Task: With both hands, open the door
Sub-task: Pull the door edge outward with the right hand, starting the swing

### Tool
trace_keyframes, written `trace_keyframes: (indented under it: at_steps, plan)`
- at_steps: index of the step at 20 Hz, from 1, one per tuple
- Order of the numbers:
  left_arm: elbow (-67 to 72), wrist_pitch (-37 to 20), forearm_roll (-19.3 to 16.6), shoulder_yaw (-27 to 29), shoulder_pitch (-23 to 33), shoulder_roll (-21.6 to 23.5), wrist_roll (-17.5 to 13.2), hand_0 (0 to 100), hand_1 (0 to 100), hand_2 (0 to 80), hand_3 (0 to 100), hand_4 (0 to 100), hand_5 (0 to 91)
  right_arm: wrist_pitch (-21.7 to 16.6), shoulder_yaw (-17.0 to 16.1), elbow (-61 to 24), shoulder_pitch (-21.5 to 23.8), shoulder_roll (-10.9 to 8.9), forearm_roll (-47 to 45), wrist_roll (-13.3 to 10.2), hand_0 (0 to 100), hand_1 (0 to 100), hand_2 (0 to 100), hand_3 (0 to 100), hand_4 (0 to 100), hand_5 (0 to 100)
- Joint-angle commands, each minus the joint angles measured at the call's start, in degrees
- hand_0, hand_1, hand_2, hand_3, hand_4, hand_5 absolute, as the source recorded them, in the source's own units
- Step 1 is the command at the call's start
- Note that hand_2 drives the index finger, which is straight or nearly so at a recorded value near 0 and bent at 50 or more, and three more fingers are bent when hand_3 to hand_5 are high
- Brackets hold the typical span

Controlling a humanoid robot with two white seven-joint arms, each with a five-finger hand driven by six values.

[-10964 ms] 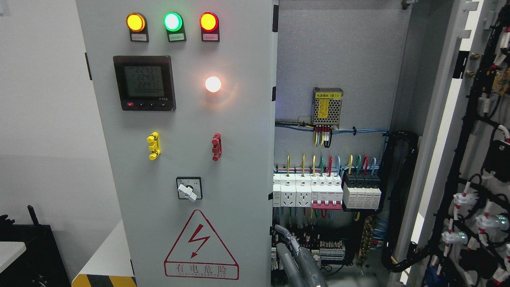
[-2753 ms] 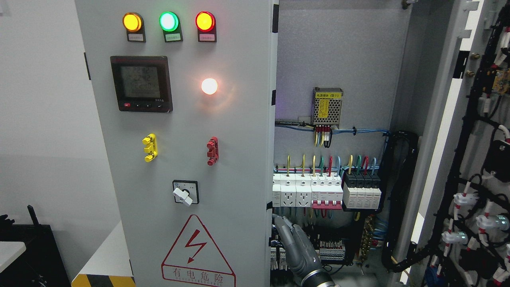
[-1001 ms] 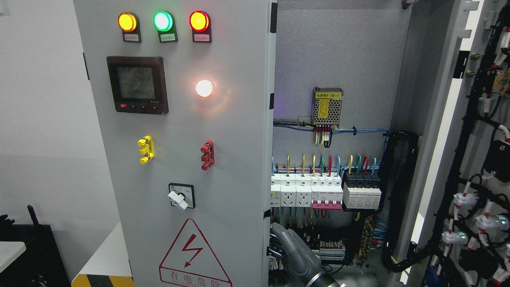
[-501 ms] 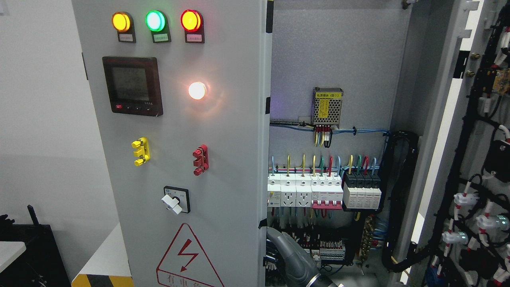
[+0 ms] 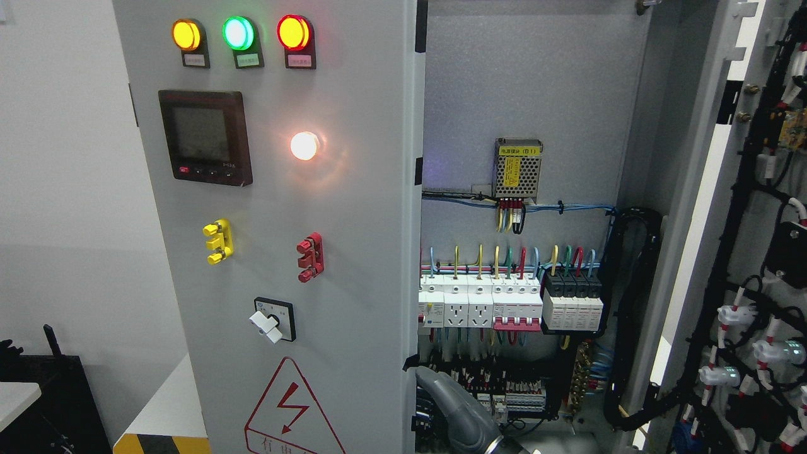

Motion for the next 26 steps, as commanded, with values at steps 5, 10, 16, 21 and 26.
trace_keyframes:
  at_steps: [5,10,16,21,26]
  plan:
    - [0.0,0.0,0.0,0.0,-0.1,-1.5,0.0,12,39,0.0,0,0,0.0,1.6,0.1,0.7,-1.6,-1.97,-4.4,0.4,54,0,39,63,59,56]
    - [0.0,0.0,0.0,0.0,0.0,-1.5,0.0,12,39,0.0,0,0,0.0,1.7,0.1,1.3,-2.0,-2.06,-4.4,3.9,54,0,39,64,59,56]
    - [0.0,0.1,0.0,0.0,0.0,-1.5,0.0,12,39,0.0,0,0,0.0,1.9,0.1,1.7,-2.5,-1.97,-4.4,5.9,55,0,40,64,60,56]
    - [0.0,0.1,0.0,0.0,0.0,-1.5,0.0,12,39,0.0,0,0,0.0,1.9,0.6,1.7,-2.4,-2.15,-4.4,8.5,55,0,41,65,61,57]
    - [0.0,0.0,0.0,0.0,0.0,-1.5,0.0,12,39,0.0,0,0,0.0,1.9,0.9,1.6,-2.4,-2.15,-4.4,8.7,55,0,41,65,61,58]
